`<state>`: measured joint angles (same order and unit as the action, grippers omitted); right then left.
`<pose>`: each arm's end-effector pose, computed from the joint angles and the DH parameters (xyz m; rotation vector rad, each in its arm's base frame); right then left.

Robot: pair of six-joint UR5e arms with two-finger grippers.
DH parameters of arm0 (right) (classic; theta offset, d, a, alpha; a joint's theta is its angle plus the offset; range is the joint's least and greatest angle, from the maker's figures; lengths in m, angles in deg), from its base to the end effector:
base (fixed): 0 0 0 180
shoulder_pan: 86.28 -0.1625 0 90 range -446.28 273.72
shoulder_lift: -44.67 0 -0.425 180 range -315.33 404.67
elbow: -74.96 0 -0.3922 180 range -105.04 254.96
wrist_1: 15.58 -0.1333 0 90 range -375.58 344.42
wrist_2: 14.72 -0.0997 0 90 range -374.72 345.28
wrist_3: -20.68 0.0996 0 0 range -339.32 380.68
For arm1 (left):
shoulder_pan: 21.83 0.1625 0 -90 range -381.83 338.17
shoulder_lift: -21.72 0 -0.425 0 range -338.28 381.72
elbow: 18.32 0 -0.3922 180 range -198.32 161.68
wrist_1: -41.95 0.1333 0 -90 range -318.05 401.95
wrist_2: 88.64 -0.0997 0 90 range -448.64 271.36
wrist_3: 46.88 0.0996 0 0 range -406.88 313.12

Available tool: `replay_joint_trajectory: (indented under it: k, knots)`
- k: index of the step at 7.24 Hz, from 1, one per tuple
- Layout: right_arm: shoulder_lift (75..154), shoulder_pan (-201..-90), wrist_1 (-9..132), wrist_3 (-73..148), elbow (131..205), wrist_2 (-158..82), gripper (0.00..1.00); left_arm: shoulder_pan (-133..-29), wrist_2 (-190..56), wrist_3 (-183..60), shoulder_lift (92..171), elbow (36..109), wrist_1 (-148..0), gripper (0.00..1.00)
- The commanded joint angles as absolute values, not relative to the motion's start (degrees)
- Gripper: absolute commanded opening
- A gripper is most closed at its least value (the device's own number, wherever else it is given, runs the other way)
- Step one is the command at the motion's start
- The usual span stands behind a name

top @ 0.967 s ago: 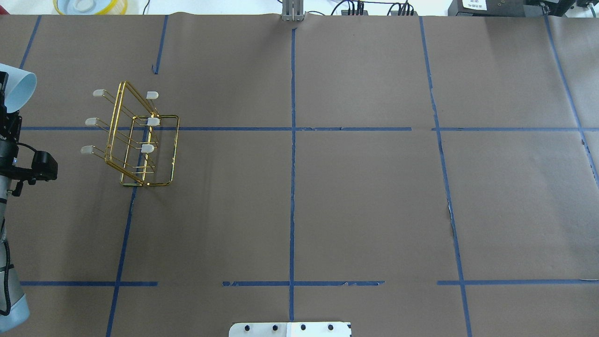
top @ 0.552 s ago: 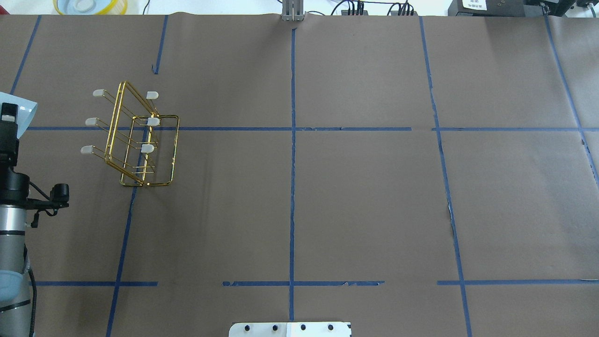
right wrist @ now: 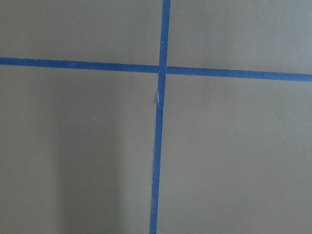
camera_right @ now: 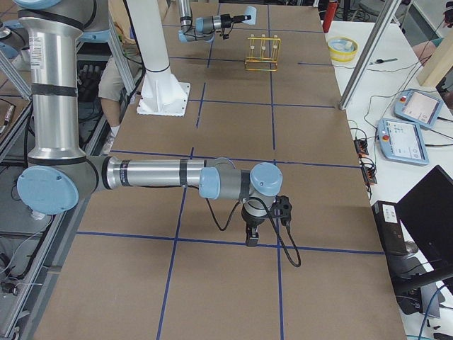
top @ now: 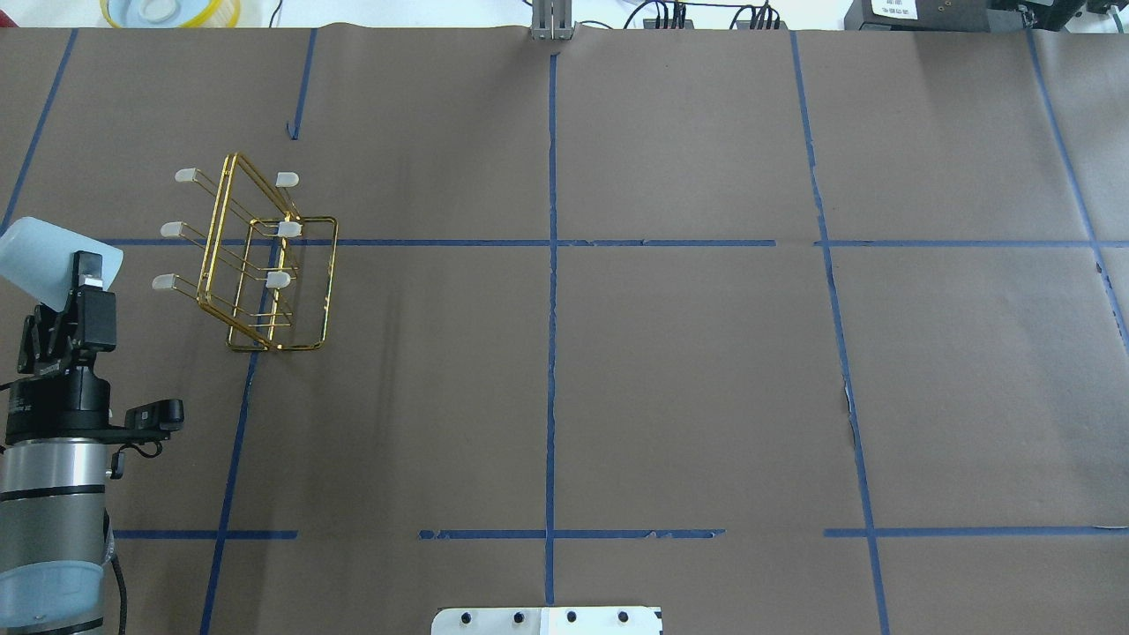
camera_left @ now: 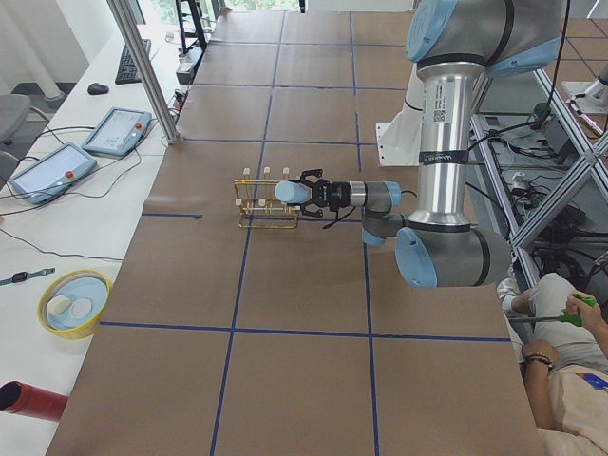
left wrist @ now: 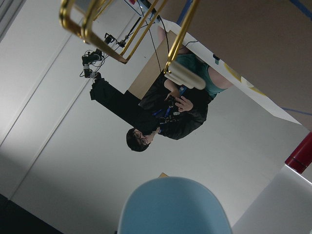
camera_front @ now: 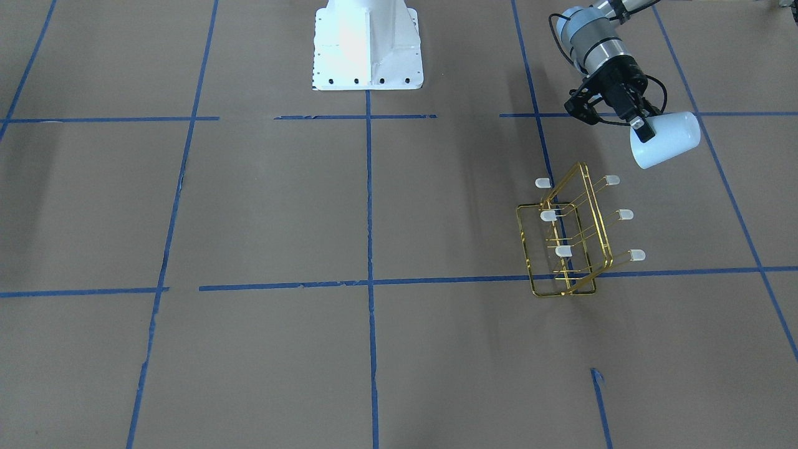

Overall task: Hang cup on cup holder
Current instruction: 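Raise and tilt the held cup toward the gold wire rack with the left gripper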

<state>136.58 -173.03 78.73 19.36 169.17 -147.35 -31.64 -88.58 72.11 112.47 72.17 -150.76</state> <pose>0.0388 -0.4778 0.6483 -0.0460 -0.7434 -0.0630 0.3286 -0.2932 0.4822 0.9312 -1.4558 1.2767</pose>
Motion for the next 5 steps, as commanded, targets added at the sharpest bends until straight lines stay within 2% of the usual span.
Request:
replay_joint_trajectory:
  k: [1,5]
  knots:
    - [136.6,-173.03,78.73,19.36,169.17,-147.35,1.0,-31.15,-88.46,75.38,114.26,68.81,-149.92,0.29]
    - [136.6,-173.03,78.73,19.36,169.17,-147.26,1.0,-31.75,-88.29,74.94,114.35,66.86,-149.83,0.29]
